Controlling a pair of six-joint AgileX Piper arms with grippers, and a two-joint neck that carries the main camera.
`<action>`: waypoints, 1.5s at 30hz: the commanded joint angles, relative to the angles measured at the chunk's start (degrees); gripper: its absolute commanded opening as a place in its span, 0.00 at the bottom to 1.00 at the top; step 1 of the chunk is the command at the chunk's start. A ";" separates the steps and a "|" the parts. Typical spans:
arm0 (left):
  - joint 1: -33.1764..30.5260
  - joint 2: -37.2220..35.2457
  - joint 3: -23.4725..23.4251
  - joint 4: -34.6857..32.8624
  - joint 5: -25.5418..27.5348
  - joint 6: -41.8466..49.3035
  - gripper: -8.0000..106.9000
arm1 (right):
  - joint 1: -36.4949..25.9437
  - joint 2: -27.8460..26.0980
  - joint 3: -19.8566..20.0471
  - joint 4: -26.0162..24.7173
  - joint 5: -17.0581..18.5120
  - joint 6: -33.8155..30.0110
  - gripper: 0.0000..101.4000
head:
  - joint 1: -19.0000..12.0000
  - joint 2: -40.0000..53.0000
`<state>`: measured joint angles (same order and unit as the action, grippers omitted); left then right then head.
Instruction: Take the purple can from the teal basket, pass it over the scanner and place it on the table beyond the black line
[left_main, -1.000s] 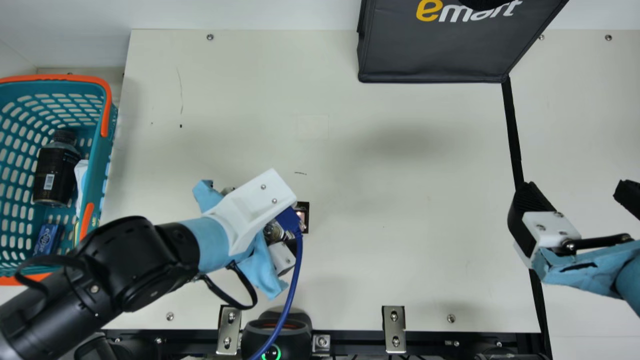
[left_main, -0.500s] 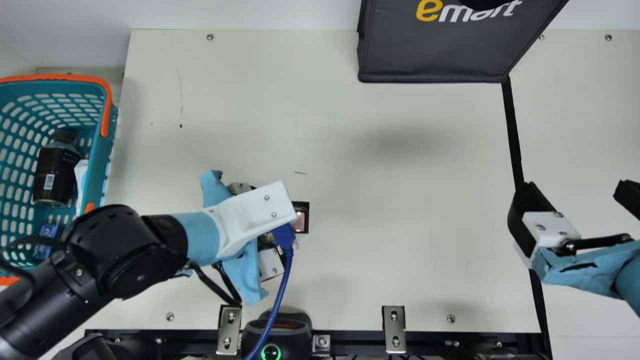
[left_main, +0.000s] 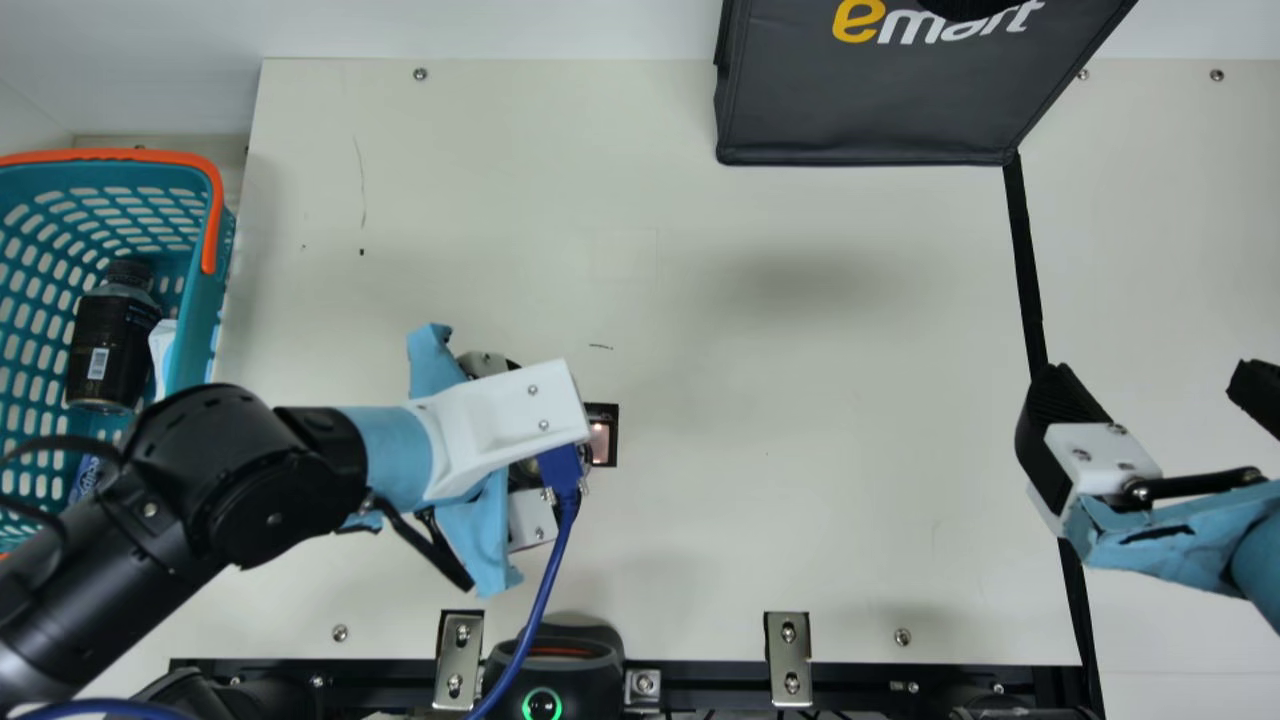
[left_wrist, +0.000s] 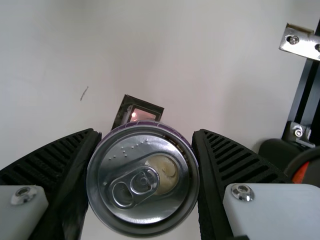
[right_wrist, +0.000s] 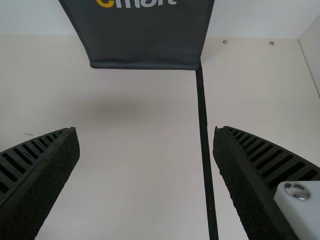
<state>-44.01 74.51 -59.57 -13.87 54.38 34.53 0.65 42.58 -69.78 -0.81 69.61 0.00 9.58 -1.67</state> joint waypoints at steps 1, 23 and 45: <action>0.08 0.76 -0.62 -0.22 -0.23 -0.32 0.00 | 0.00 0.00 0.00 0.00 0.00 0.00 0.94 | -1.66 0.09; -5.01 16.75 -17.03 1.03 -2.46 -9.52 0.00 | 0.00 0.00 0.00 0.00 0.00 0.00 0.94 | -1.66 0.09; -5.02 28.41 -27.40 1.62 -2.54 -12.15 0.20 | 0.00 0.00 0.00 0.00 0.00 0.00 0.94 | -1.66 0.09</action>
<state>-49.03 102.80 -86.83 -12.16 51.79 22.34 0.65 42.58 -69.78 -0.81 69.61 0.00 9.58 -1.58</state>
